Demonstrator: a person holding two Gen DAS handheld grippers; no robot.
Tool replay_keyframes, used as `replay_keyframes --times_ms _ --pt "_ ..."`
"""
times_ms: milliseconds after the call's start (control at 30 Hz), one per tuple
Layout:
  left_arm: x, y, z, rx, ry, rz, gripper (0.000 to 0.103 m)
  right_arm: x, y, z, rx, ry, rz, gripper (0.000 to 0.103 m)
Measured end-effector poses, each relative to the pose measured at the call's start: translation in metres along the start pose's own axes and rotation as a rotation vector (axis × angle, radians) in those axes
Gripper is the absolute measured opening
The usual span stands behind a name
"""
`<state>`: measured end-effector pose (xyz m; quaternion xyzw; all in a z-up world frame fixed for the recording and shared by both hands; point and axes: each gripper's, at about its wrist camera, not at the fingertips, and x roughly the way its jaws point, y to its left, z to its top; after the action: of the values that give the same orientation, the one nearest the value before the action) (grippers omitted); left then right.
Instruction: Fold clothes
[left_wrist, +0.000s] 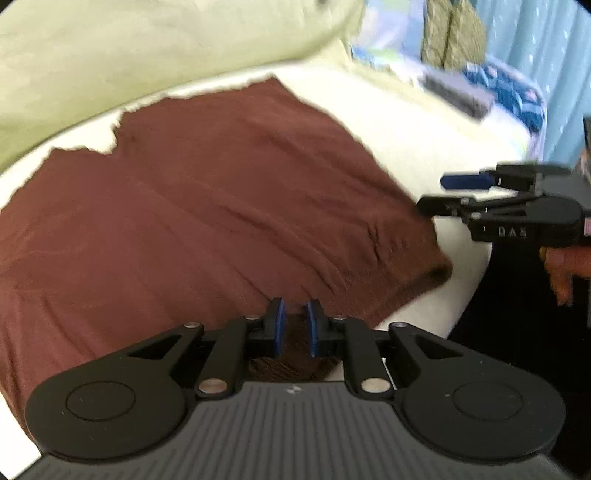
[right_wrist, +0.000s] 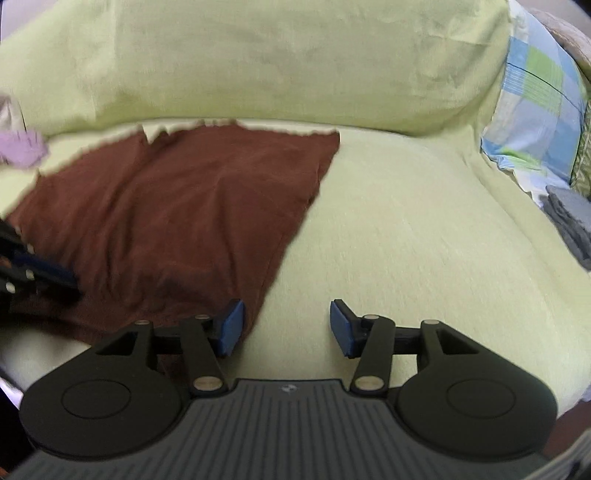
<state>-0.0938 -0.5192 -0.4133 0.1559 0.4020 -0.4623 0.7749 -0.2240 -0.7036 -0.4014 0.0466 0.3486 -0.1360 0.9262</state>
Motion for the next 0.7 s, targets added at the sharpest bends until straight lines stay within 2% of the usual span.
replay_keyframes --times_ms 200,300,333,400,467,500,600,700 --pt "0.021 0.0 0.03 -0.011 -0.062 -0.018 0.017 0.023 0.013 0.022 -0.063 -0.029 0.036 0.045" --pt "0.04 -0.005 0.033 0.037 -0.005 0.002 0.017 0.037 0.019 0.024 -0.106 -0.003 0.041 0.044" --pt "0.041 -0.005 0.03 0.043 0.008 0.005 0.017 0.044 0.018 0.022 -0.126 0.017 0.015 0.044" --pt "0.042 -0.001 0.025 0.047 0.03 0.007 0.017 0.048 0.012 0.019 -0.116 0.029 -0.03 0.047" --pt "0.04 0.002 0.021 0.046 0.042 0.009 0.017 0.047 0.002 0.019 -0.063 0.025 -0.014 0.047" --pt "0.038 0.004 0.021 0.042 0.034 0.012 0.017 0.046 -0.003 0.019 -0.035 0.023 -0.004 0.047" --pt "0.033 0.014 0.032 0.039 -0.007 0.029 0.017 0.035 -0.007 0.026 -0.016 -0.063 0.031 0.046" --pt "0.035 0.022 0.049 0.047 -0.028 0.041 0.017 0.047 -0.012 0.038 -0.018 -0.077 0.018 0.047"
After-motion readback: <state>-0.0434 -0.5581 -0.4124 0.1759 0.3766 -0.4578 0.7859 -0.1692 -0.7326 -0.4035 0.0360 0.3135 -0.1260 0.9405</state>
